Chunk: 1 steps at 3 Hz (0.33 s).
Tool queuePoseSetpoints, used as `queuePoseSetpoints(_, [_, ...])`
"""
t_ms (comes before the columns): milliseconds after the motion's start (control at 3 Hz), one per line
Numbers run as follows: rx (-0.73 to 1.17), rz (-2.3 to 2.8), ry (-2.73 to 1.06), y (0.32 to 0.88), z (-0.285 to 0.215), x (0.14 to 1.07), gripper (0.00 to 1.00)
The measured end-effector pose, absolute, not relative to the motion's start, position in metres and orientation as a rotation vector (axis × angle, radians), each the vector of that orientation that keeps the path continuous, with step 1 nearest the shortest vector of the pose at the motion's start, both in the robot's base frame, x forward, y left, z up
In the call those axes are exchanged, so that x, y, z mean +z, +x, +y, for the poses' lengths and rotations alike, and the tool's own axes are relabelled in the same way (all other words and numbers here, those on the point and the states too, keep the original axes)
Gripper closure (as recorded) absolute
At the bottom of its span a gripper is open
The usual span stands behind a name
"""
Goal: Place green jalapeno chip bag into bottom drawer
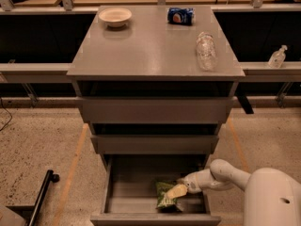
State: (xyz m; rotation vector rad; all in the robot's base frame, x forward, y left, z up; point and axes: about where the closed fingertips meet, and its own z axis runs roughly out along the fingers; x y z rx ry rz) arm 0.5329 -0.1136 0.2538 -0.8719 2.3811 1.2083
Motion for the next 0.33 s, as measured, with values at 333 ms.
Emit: queuePoseSetpoints(333, [1.208,2.381,-0.872,0.5328,-0.1135,0.2538,0.0])
